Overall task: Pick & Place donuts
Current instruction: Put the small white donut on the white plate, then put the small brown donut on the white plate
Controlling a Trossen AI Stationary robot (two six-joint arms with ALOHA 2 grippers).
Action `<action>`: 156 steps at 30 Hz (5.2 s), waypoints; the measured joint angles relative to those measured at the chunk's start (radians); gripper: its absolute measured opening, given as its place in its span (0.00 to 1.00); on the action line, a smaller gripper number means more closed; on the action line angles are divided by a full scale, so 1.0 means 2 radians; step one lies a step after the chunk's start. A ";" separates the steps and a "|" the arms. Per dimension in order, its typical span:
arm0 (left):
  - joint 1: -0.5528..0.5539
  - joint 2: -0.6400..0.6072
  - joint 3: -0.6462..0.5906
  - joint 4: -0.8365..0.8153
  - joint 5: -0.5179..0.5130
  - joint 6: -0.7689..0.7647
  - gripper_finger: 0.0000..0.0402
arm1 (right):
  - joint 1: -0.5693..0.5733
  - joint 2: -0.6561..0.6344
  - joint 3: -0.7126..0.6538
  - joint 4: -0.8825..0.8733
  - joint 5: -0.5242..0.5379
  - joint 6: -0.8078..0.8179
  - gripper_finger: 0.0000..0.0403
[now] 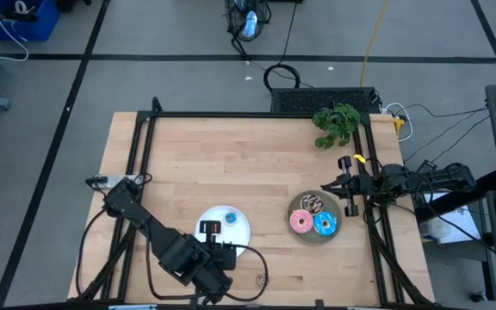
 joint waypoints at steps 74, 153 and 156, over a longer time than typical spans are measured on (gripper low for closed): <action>0.119 -0.003 -0.120 0.070 0.105 0.084 0.43 | 0.000 0.000 0.000 -0.001 0.000 -0.005 0.00; -0.082 -0.616 -1.085 1.128 -0.344 0.425 0.02 | 0.201 0.679 0.544 -0.208 0.195 0.131 0.00; -0.075 -0.616 -1.085 1.128 -0.344 0.425 0.01 | 0.212 0.757 0.640 -0.291 0.164 0.175 0.00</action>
